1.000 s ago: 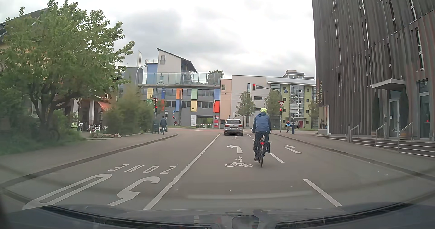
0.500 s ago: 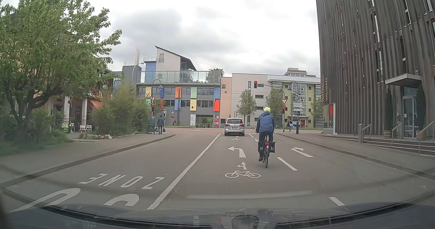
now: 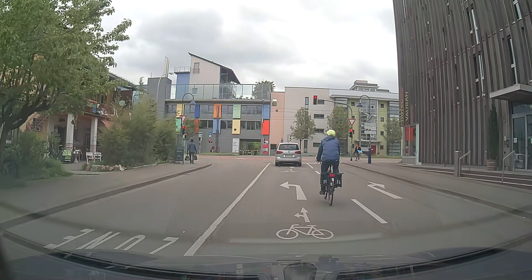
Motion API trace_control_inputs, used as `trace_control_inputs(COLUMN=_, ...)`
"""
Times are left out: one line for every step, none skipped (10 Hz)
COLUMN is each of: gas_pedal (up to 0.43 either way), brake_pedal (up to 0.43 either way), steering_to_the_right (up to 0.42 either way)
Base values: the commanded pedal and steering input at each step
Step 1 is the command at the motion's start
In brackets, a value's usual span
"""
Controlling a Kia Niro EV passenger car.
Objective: Follow the waypoints while adhering to traffic rules and regulations
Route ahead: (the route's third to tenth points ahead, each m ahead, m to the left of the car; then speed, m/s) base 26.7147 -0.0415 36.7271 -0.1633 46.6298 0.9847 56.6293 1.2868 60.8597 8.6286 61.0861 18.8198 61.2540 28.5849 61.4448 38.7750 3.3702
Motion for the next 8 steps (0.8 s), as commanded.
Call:
trace_control_inputs(gas_pedal=0.028, brake_pedal=0.0, steering_to_the_right=0.005)
trace_control_inputs(gas_pedal=0.02, brake_pedal=0.0, steering_to_the_right=0.019)
trace_control_inputs(gas_pedal=0.02, brake_pedal=0.0, steering_to_the_right=0.035)
trace_control_inputs(gas_pedal=0.008, brake_pedal=0.0, steering_to_the_right=0.045)
trace_control_inputs(gas_pedal=0.008, brake_pedal=0.0, steering_to_the_right=0.046)
trace_control_inputs(gas_pedal=0.008, brake_pedal=0.0, steering_to_the_right=0.044)
trace_control_inputs(gas_pedal=0.008, brake_pedal=0.0, steering_to_the_right=0.041)
trace_control_inputs(gas_pedal=0.008, brake_pedal=0.0, steering_to_the_right=0.039)
